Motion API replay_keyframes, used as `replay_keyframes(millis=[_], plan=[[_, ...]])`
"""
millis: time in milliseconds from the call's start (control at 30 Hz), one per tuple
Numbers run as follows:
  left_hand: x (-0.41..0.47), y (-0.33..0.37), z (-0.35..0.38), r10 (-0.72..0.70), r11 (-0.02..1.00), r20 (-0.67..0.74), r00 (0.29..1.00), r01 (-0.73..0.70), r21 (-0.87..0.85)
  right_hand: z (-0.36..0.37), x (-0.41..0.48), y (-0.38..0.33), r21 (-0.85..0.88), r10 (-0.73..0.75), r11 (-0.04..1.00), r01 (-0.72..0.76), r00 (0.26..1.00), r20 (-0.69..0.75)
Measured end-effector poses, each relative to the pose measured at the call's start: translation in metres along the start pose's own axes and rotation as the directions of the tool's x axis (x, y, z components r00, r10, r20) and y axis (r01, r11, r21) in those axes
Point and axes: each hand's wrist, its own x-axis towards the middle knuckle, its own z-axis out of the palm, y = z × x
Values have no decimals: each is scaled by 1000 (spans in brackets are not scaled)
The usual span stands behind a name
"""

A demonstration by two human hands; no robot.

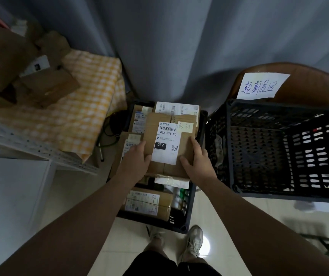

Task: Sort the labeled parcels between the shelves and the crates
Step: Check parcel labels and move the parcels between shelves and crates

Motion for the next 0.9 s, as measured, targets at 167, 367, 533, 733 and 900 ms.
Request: replay_keyframes(millis=[167,367,533,733,900], plan=[[-12,11,-16,19,977,3,1000,-19,212,-23,-4,-10,-373,-110,922,102,994,-1],[-51,47,-34,90,897,-128,988,-25,441,-49,-28,-28,-586,-359,755,295,933,8],[-97,78,-36,161,833,-257,953,9,554,-73,-54,-34,-611,-507,675,413,861,21],[-168,96,-32,98,834,-428,898,160,528,-96,-96,-29,-615,-636,572,543,767,85],[-246,85,-42,-7,787,-545,838,341,514,-82,-140,-50,-567,-735,464,680,653,182]])
